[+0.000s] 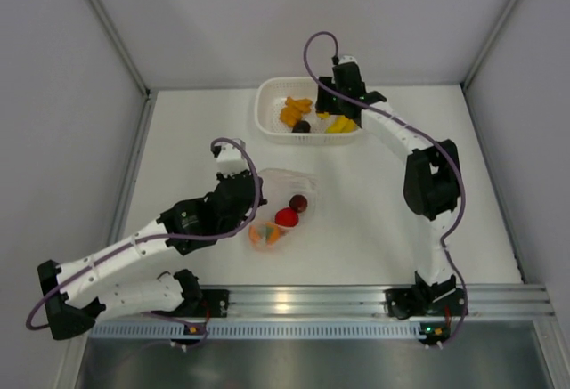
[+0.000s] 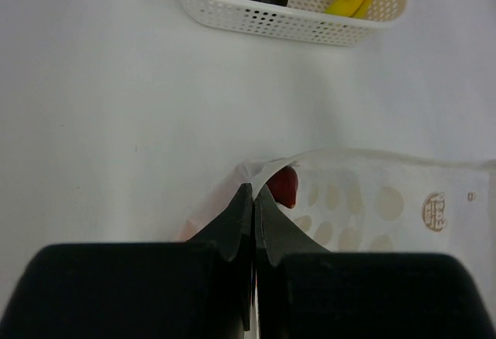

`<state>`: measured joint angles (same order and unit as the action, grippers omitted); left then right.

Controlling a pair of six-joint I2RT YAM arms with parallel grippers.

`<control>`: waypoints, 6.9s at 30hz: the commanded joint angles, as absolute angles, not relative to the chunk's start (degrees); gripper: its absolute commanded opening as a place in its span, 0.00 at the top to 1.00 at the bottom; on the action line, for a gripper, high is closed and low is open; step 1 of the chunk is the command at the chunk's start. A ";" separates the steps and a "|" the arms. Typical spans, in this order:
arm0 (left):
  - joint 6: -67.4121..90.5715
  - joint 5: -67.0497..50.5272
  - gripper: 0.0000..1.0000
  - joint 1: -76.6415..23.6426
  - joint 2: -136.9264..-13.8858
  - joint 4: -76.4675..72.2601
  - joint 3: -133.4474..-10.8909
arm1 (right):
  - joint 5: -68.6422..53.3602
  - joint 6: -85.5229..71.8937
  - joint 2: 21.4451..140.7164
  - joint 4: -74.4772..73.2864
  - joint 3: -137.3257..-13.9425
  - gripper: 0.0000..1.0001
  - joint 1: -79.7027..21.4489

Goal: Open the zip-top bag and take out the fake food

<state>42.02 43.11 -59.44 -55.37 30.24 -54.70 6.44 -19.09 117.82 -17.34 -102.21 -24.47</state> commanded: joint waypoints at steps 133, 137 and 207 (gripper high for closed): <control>66.45 50.98 1.00 -65.30 -58.01 20.74 -42.97 | 22.85 -27.78 87.82 -3.77 -53.96 0.59 -63.63; 63.73 50.89 1.00 -65.30 -58.97 20.74 -44.82 | 22.85 -25.93 84.64 -5.88 -55.89 0.59 -65.13; 59.33 47.20 1.00 -59.85 -46.40 30.85 -44.55 | -6.93 -10.45 104.00 -17.83 -104.86 0.07 -27.69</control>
